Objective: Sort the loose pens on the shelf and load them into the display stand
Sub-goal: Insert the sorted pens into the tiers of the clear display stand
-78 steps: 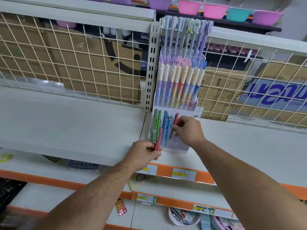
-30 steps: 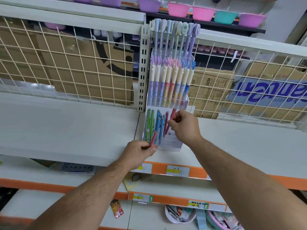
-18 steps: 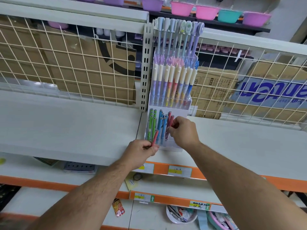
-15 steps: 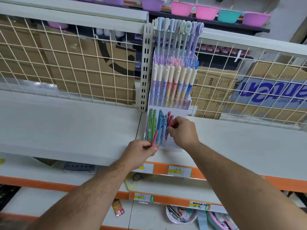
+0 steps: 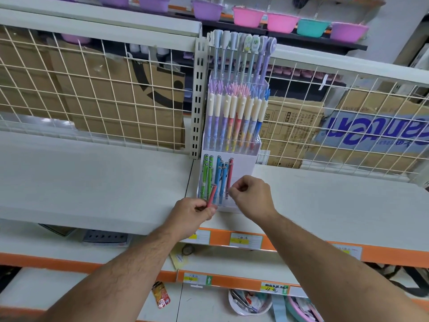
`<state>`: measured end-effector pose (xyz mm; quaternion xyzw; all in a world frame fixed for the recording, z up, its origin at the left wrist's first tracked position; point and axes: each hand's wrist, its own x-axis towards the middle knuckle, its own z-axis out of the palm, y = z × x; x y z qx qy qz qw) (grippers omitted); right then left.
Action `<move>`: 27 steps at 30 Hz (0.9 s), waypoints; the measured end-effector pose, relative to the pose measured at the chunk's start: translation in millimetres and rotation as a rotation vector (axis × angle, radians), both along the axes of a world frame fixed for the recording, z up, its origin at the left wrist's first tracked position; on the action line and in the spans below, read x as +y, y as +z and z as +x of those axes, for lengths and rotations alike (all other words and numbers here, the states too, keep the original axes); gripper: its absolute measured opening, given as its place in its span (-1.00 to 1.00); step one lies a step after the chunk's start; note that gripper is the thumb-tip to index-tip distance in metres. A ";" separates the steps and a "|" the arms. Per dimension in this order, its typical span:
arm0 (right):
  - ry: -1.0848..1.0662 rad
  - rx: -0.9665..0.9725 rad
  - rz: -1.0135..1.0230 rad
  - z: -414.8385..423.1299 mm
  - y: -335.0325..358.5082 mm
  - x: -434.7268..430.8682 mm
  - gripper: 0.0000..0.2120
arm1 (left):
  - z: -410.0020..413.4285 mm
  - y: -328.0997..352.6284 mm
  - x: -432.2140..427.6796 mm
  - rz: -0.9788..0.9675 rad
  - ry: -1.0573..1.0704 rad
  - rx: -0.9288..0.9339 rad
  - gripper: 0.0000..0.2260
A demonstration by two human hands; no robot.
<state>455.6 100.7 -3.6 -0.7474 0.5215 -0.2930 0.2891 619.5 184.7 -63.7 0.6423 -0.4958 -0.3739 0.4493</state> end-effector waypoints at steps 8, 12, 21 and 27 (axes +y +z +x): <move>0.227 -0.072 0.044 14.4 -15.5 25.0 -0.93 | -2.6 1.4 -0.9 0.007 -0.003 -0.064 -0.79; 0.210 -0.096 0.026 15.1 -10.1 30.9 -0.87 | -6.3 6.1 2.1 0.016 -0.040 -0.096 -0.89; 0.009 -0.143 -0.062 -9.9 34.8 11.0 -0.89 | 50.9 -3.0 16.4 0.036 0.021 -0.744 -0.81; -0.041 -0.150 -0.103 -9.6 40.2 -2.3 -0.92 | 51.9 -12.0 13.4 0.115 0.063 -0.881 -0.66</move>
